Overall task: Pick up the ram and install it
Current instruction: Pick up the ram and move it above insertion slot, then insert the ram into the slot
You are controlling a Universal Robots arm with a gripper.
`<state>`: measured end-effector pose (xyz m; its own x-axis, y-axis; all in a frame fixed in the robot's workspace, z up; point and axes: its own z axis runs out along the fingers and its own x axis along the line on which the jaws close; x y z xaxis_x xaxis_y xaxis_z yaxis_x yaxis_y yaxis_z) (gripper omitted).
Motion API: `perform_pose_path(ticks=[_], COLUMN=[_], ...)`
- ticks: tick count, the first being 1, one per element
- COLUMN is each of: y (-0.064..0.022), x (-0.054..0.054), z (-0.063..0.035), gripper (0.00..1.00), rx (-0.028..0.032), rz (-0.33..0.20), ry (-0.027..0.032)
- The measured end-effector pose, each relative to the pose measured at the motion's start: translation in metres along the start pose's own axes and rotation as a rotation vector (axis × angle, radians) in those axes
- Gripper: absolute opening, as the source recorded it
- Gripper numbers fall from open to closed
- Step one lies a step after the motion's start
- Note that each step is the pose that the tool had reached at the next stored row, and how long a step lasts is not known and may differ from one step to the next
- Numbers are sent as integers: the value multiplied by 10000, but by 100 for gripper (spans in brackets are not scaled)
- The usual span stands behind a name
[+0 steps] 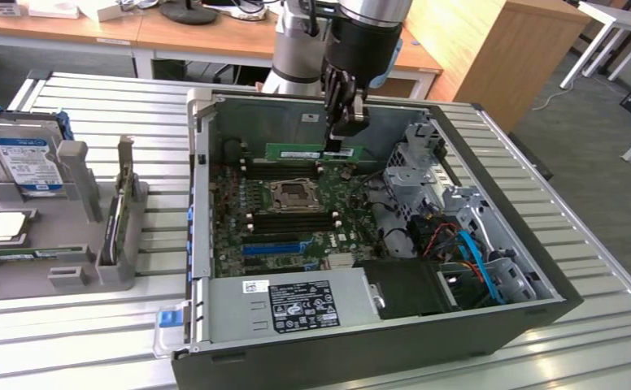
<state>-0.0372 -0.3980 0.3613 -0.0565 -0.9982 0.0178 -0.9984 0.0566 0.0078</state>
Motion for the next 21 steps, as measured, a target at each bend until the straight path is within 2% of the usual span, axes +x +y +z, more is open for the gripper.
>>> perform_pose_path(ticks=[5,17,21], y=[0,0,0], x=[-1,-1,-1], z=[30,32,67], gripper=[12,12,12], rx=[0,0,0], rz=[0,0,0], ry=[0,1,-1])
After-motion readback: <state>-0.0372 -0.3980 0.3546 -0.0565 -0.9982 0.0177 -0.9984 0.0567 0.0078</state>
